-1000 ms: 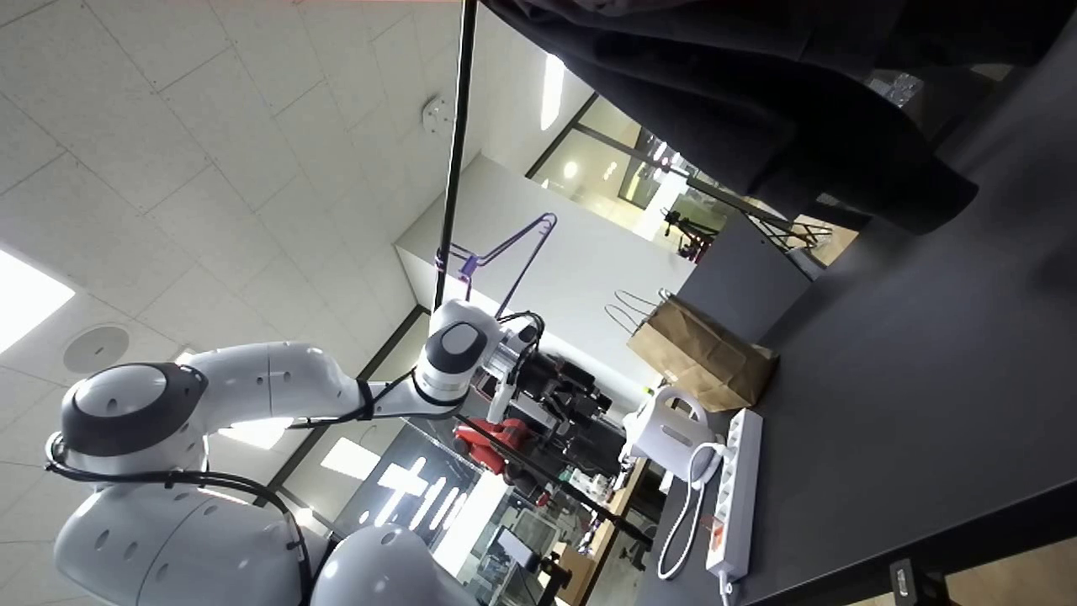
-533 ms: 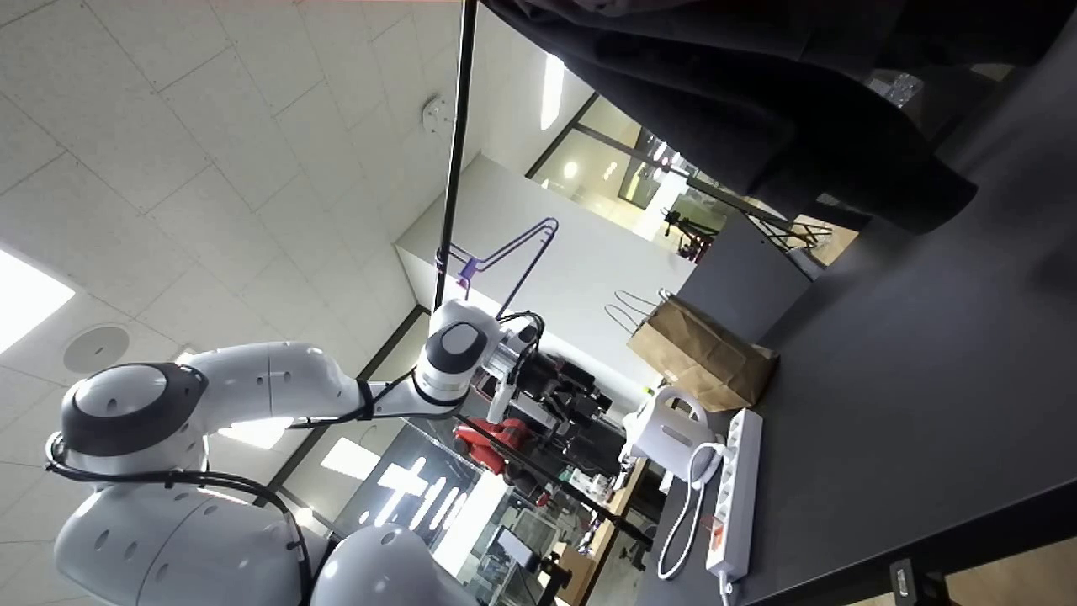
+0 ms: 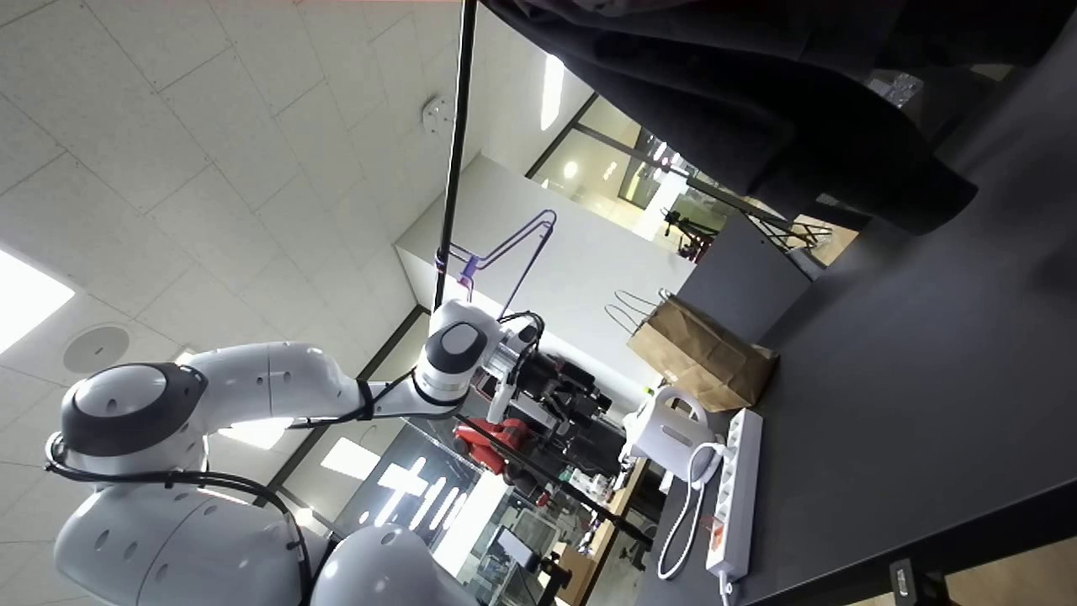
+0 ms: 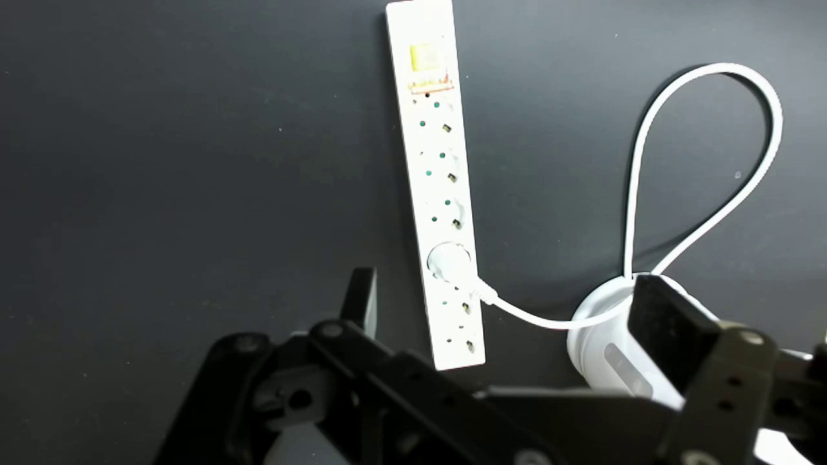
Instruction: Remove the first hanger from the left and put it on the table
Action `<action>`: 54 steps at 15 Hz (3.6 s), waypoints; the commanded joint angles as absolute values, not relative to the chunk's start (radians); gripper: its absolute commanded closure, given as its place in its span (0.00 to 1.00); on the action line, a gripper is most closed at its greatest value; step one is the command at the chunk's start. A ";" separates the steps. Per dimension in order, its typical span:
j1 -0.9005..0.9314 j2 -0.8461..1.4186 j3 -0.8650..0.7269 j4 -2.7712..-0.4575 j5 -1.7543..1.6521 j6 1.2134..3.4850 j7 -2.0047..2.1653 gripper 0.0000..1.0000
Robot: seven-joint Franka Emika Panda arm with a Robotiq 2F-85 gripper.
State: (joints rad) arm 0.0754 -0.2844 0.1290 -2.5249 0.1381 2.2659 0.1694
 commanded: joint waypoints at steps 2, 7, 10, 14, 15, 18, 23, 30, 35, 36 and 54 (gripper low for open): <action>0.082 -0.284 0.122 -2.524 0.135 2.264 0.171 0.00; 0.082 -0.284 0.122 -2.524 0.135 2.264 0.171 0.00; 0.080 -0.293 0.125 -2.530 0.130 2.259 0.184 0.00; 0.123 -0.361 0.118 -2.554 0.209 2.164 0.102 0.00; 0.138 -0.385 0.122 -2.563 0.224 2.138 0.075 0.00; 0.179 -0.457 0.130 -2.570 0.243 2.059 0.022 0.00; 0.230 -0.580 0.135 -2.540 0.236 1.924 -0.034 0.00; 0.254 -0.682 0.126 -2.476 0.243 1.807 -0.100 0.00; 0.224 -0.683 0.144 -2.380 0.246 1.722 -0.016 0.00; 0.215 -0.681 0.148 -2.355 0.244 1.695 0.009 0.00; 0.055 -0.779 0.152 -2.180 0.298 1.882 0.204 0.00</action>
State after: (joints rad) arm 0.0431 -0.7823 0.1588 -2.1831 0.3060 1.8830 0.1977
